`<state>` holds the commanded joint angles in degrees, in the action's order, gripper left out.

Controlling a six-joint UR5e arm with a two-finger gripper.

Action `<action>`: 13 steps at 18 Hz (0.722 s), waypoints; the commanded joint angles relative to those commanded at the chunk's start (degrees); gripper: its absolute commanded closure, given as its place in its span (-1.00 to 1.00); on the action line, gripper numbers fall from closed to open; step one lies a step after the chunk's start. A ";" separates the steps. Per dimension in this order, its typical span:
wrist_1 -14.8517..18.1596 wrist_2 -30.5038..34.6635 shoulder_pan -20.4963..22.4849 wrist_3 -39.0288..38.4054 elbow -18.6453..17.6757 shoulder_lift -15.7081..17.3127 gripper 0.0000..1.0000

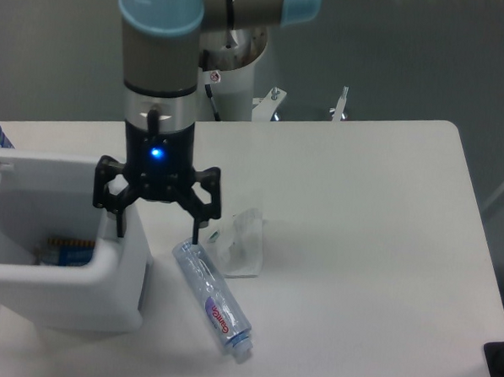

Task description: Open the trash can

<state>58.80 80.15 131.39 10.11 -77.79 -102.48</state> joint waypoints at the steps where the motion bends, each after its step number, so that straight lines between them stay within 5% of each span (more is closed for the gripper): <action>1: -0.17 0.61 0.79 0.09 0.35 0.17 -1.00; 5: 0.17 7.02 4.14 3.32 1.41 0.44 -1.00; 13: 6.50 14.85 9.85 33.46 0.80 1.23 -1.00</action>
<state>65.30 95.01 141.23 43.56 -76.99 -101.25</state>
